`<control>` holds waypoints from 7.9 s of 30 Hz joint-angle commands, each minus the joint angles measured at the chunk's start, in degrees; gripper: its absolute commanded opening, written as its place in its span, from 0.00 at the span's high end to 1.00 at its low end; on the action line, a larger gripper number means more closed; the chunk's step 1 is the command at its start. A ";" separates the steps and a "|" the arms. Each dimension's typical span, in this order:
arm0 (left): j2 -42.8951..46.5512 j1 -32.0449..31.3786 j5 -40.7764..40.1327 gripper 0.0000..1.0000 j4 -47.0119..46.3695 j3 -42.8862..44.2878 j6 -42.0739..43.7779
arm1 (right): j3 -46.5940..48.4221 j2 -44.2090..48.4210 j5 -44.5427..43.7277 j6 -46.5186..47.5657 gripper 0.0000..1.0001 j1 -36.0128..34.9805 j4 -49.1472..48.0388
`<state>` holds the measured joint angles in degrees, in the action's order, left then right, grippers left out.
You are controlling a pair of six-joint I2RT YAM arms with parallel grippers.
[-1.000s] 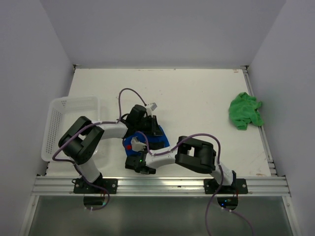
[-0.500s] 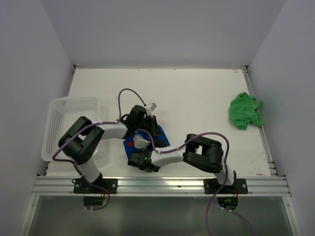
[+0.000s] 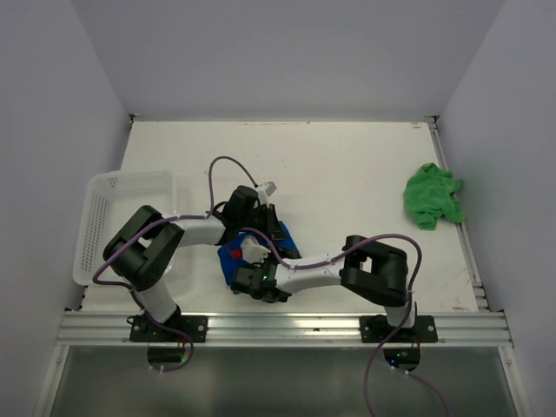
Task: Roll the towels
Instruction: Roll the towel
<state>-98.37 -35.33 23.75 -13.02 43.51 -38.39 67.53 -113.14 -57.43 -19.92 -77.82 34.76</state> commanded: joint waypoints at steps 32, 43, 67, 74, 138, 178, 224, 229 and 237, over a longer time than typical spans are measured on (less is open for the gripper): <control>-3.24 0.79 -4.94 0.87 3.17 -1.49 1.21 | -20.59 34.47 10.84 -18.66 0.52 0.21 -14.28; -2.53 0.79 -5.11 0.87 3.08 -2.28 0.95 | -35.95 45.02 32.54 -29.55 0.55 16.29 -34.40; -2.09 0.79 -5.73 0.87 2.47 -3.43 0.34 | -42.21 35.19 43.02 -35.54 0.52 20.52 -48.65; -1.57 0.79 -5.82 0.87 2.38 -3.52 0.25 | -42.74 33.34 43.98 -35.19 0.62 20.43 -50.05; 11.98 0.44 -1.95 0.81 1.15 -3.25 -3.88 | 12.81 -9.47 -6.56 -21.04 1.00 -8.22 22.29; 5.99 0.26 -6.34 0.87 0.01 -10.55 -2.04 | -3.01 14.95 2.84 -25.96 0.46 -6.12 1.98; 8.63 0.26 -7.14 0.88 -0.79 -11.70 -3.44 | -36.77 31.67 39.94 -30.44 0.88 12.17 -42.67; 9.16 0.26 -7.14 0.88 2.20 -6.17 -2.83 | -36.15 33.33 36.87 -28.69 1.00 12.17 -39.95; 10.74 0.35 -7.75 0.87 7.83 1.84 -1.16 | -32.90 35.09 28.35 -24.12 1.00 10.24 -31.89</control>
<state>-89.65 -34.89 17.26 -8.19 41.78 -41.50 32.25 -79.55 -22.72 -47.51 -66.28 -4.19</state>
